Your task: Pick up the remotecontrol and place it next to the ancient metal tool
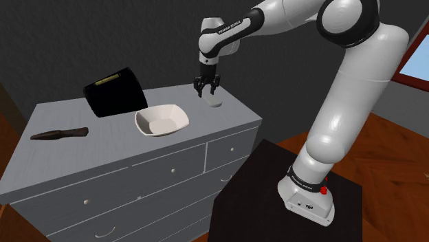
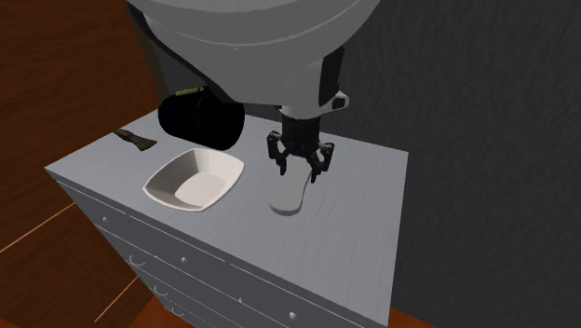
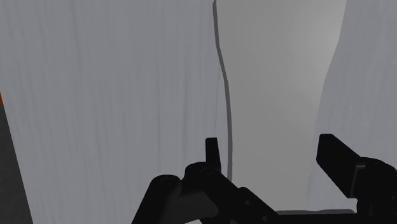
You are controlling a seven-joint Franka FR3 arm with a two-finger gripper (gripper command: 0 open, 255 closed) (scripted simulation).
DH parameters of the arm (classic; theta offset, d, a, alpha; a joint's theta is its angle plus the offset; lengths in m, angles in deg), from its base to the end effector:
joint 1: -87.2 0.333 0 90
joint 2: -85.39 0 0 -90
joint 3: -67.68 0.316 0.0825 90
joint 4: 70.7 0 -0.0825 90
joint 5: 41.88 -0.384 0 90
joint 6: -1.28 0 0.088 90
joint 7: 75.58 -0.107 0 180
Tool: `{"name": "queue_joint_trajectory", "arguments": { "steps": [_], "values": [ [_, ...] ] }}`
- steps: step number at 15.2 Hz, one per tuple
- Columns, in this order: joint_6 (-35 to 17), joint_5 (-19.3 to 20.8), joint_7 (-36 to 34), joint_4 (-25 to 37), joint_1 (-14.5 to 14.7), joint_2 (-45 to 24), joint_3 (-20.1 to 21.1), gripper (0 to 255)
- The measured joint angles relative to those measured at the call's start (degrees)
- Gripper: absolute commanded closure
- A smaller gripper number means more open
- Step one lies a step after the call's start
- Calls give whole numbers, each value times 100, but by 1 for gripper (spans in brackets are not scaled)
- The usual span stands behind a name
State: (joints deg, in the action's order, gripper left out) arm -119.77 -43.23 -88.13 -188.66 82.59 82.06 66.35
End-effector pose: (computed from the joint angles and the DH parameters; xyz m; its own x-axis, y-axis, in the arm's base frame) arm 0.5564 -0.0567 0.4074 0.9444 -0.3286 -0.0083 -0.3287 -0.9443 -0.0174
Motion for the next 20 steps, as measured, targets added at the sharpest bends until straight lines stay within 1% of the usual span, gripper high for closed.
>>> {"name": "queue_joint_trajectory", "arguments": {
  "steps": [6, 13, 20],
  "values": [
    [373, 9, -58, 266, 25, 108, 22, 255],
    [369, 35, -948, 441, 491, -58, 443, 255],
    [509, 128, -1870, 1042, 985, -506, 834, 255]
  ]
}}
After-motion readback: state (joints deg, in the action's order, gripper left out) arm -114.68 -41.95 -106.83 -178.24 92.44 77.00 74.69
